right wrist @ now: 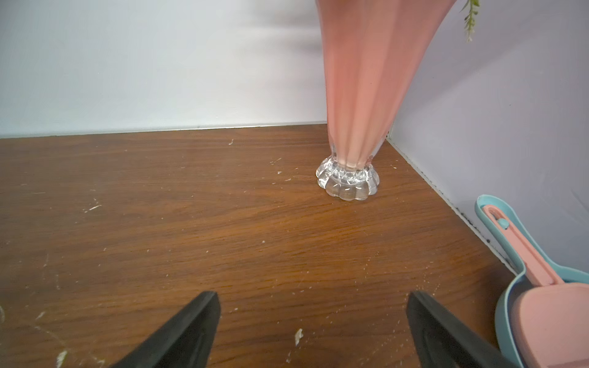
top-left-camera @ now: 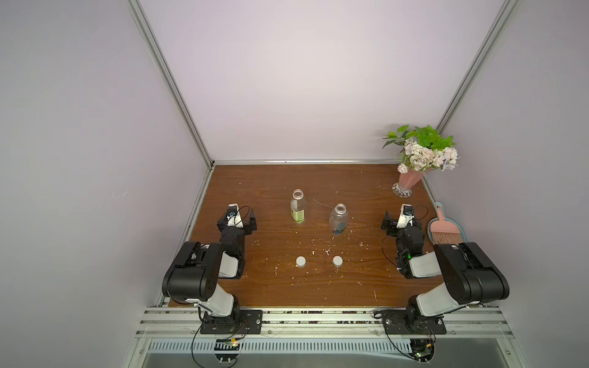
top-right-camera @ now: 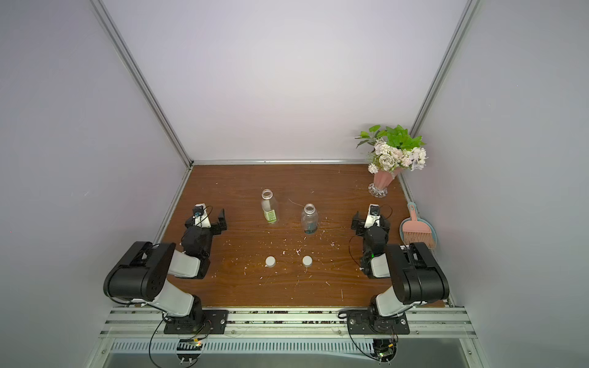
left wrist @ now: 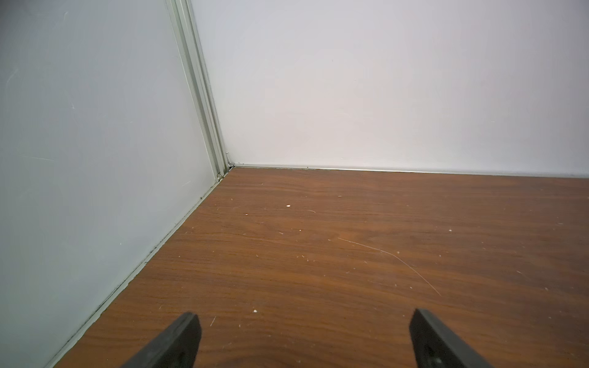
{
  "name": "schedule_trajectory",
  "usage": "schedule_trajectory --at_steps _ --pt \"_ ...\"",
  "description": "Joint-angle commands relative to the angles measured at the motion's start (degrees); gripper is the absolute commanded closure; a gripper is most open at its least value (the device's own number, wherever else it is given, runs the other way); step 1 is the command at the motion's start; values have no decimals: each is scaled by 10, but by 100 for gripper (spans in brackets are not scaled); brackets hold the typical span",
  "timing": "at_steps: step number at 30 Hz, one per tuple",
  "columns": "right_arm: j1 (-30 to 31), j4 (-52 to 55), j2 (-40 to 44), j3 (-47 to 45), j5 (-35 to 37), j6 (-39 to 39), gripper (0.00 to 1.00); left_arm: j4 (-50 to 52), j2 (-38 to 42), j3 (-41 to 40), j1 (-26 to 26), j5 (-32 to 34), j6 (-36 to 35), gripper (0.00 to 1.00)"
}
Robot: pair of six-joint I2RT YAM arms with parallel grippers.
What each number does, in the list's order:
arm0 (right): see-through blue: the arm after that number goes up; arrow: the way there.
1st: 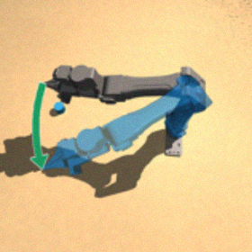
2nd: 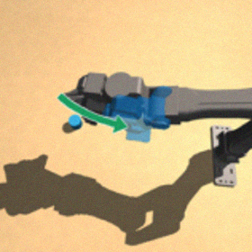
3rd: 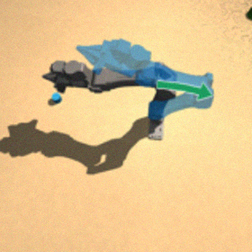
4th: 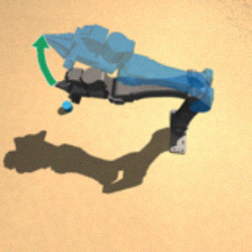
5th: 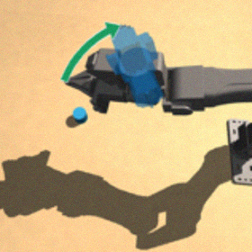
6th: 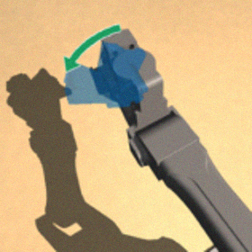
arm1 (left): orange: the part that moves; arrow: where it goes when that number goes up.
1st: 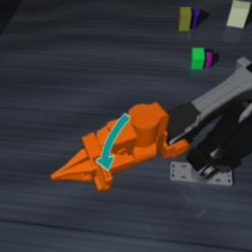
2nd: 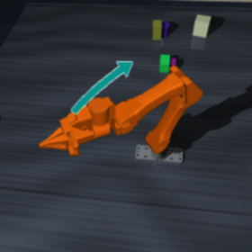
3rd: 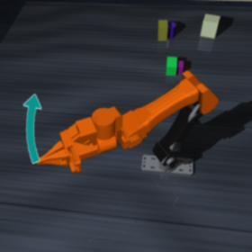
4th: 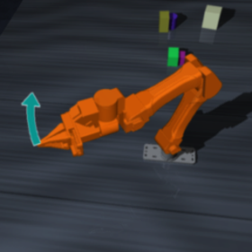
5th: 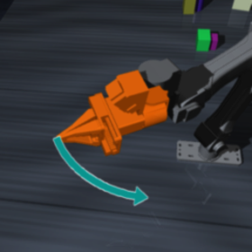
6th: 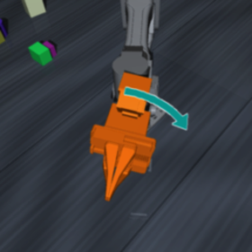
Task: Screw on the bottle caps
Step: Pick up the plastic bottle at the center of the board.
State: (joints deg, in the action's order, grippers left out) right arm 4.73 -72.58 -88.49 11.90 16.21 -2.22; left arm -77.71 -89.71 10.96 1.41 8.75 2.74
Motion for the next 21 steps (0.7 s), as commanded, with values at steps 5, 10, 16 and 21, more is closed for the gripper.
schedule_trajectory --at_steps 5,10,16,21 --pt "-3 -17 15 0 0 9 0 0 6 -2 -3 -5 -6 1" --pt "-2 -17 15 0 -1 8 1 0 6 -2 -4 -5 -5 1" --pt "-3 -16 14 1 -1 8 0 0 5 -1 -4 -6 -5 1" --pt "-2 -17 14 1 -1 8 0 0 6 -2 -5 -10 -5 1"
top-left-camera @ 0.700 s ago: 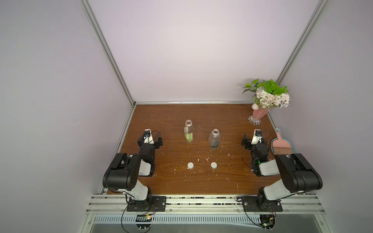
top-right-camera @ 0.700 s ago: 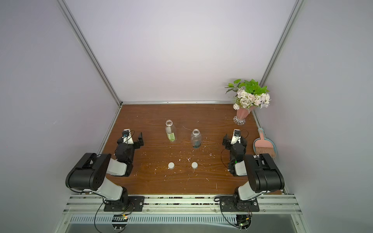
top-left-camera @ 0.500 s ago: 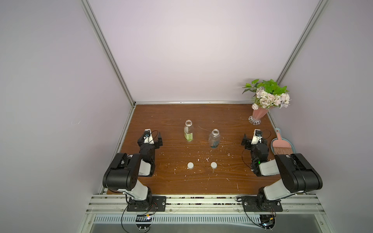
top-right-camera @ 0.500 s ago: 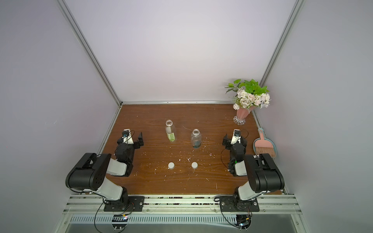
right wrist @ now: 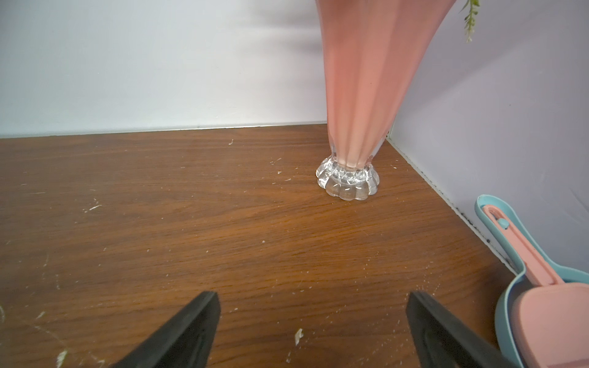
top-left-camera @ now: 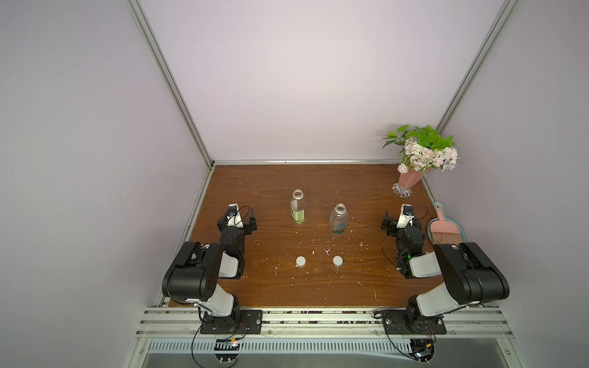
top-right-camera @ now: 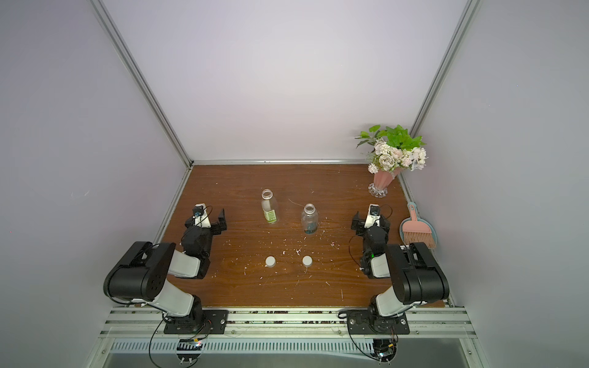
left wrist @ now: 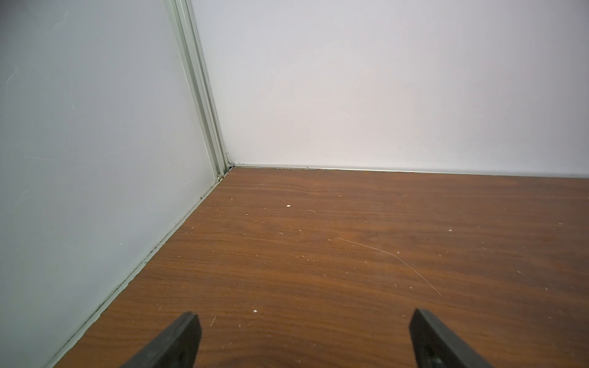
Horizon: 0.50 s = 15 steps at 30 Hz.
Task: Screw on the bottle caps
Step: Pick up the plastic bottle at the center of the board.
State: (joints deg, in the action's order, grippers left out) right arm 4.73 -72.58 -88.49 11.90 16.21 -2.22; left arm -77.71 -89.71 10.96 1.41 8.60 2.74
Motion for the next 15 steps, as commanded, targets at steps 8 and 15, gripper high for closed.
schedule_trajectory --at_steps 8,15 --pt "-2 -16 14 1 -1 8 1 1 6 0 -5 -8 -5 1" --pt "-4 -23 16 -2 -1 10 2 0 9 -3 -8 -13 -4 1"
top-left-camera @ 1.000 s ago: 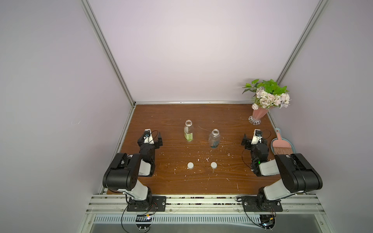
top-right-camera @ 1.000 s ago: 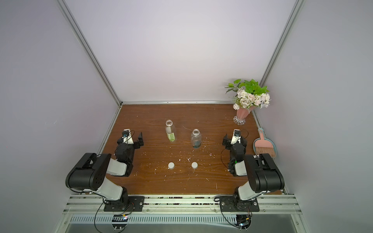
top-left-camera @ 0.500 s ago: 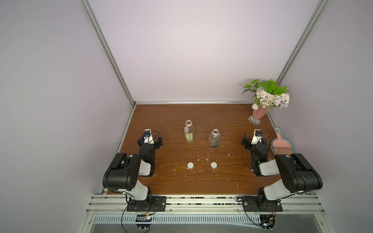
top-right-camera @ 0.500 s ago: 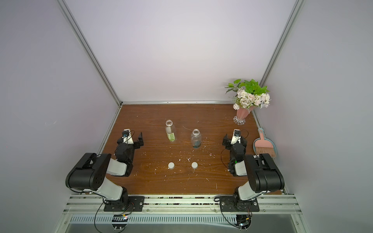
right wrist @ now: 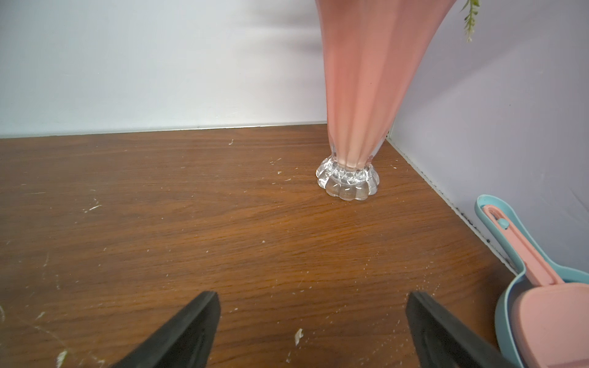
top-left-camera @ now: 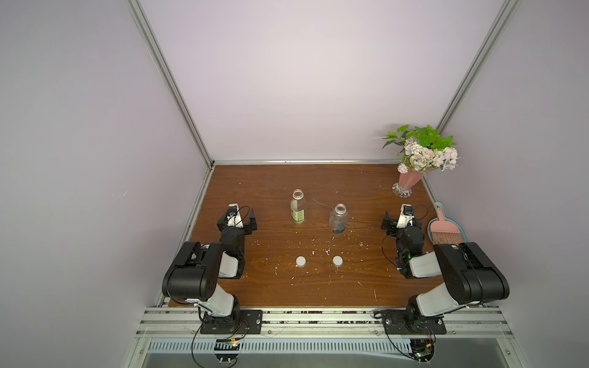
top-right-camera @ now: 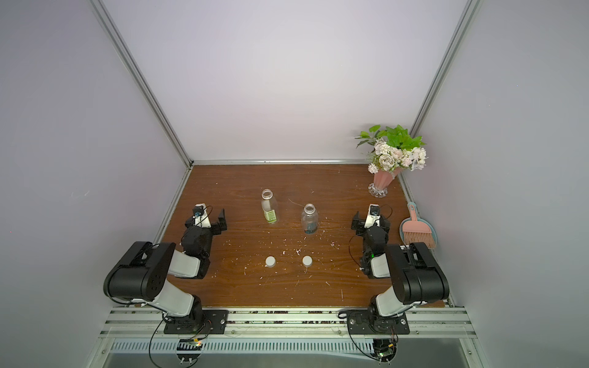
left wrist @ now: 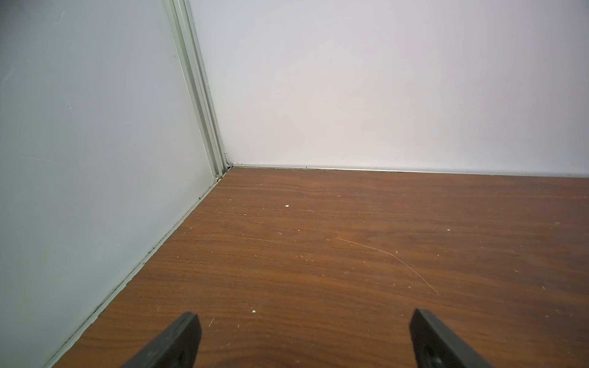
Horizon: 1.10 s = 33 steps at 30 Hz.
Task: Screw on the bottle caps
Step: Pick up the plastic bottle at the center of the board.
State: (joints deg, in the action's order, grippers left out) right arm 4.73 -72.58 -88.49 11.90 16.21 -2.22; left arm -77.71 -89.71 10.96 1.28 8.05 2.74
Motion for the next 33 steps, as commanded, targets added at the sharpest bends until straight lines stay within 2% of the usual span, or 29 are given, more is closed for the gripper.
schedule_trajectory --at_steps 1,4,7,11,16,19,25,33 --pt "-3 -25 22 -2 3 9 2 0 8 -4 -6 -8 -4 1" --pt "-2 80 72 27 -4 9 2 31 41 4 -6 -7 -6 1" --pt "-3 145 102 53 -21 18 2 115 98 25 -3 6 -5 1" --pt "-2 262 147 101 -46 -7 2 169 170 44 31 57 -17 1" --pt "10 422 188 186 -129 -36 4 332 248 150 34 25 41 1" --pt "35 475 209 219 -169 -23 3 416 259 215 38 -52 65 1" --pt "81 597 216 304 -225 -5 3 522 257 281 56 -126 117 1" --pt "158 753 172 426 -263 33 3 608 278 290 67 -98 132 1"
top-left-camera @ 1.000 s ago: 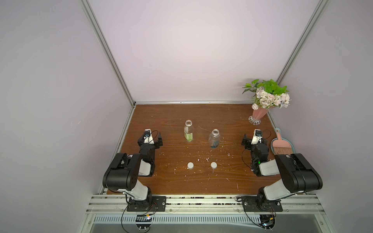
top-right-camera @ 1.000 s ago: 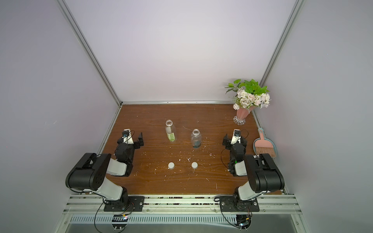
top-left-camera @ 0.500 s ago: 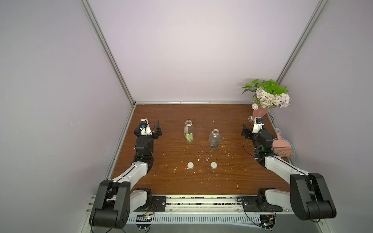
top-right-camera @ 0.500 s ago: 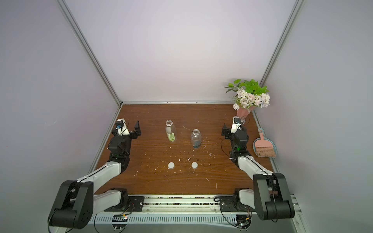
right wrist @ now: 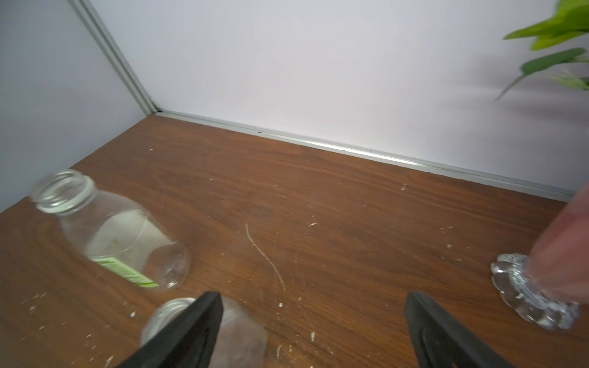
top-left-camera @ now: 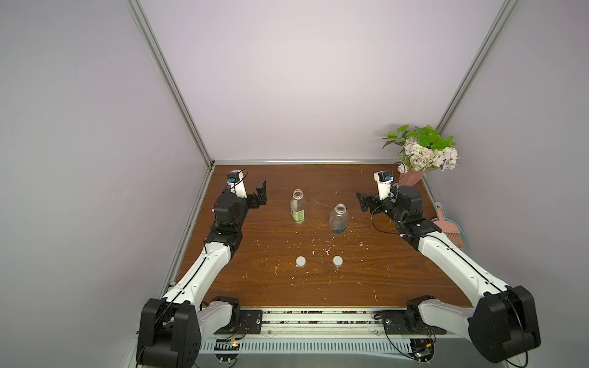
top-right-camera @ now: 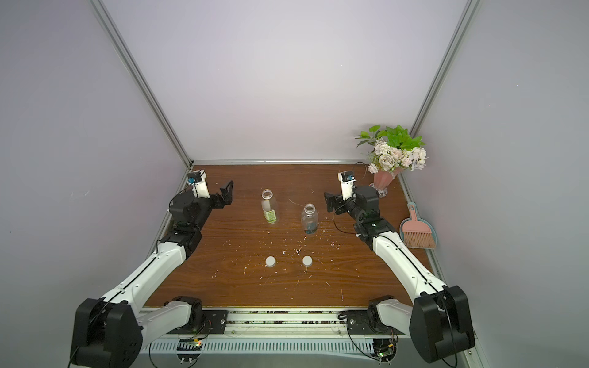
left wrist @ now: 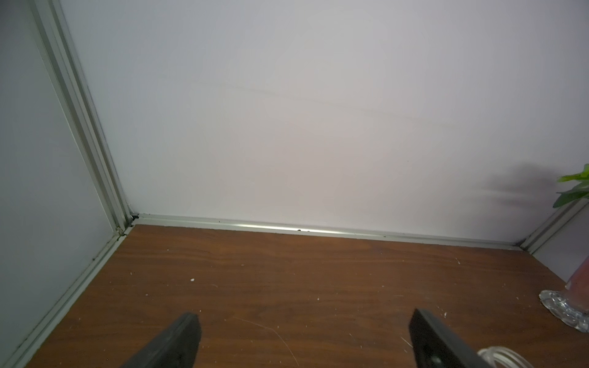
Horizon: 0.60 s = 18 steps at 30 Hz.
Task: Screw on the bottle caps
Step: Pick up the plastic bottle at the center of the board.
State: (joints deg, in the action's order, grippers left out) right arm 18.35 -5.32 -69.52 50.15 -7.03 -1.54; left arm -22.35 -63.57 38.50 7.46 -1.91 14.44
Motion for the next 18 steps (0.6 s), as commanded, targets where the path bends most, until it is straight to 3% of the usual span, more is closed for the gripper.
schedule_trajectory --at_steps 1,8,18 --pt "33 100 -28 60 -30 32 2 60 23 12 5 -3 16 1" --pt "66 194 -98 143 -29 39 3 69 48 -2 5 -10 13 1" --pt "112 217 -143 173 1 33 8 76 23 6 5 -28 20 1"
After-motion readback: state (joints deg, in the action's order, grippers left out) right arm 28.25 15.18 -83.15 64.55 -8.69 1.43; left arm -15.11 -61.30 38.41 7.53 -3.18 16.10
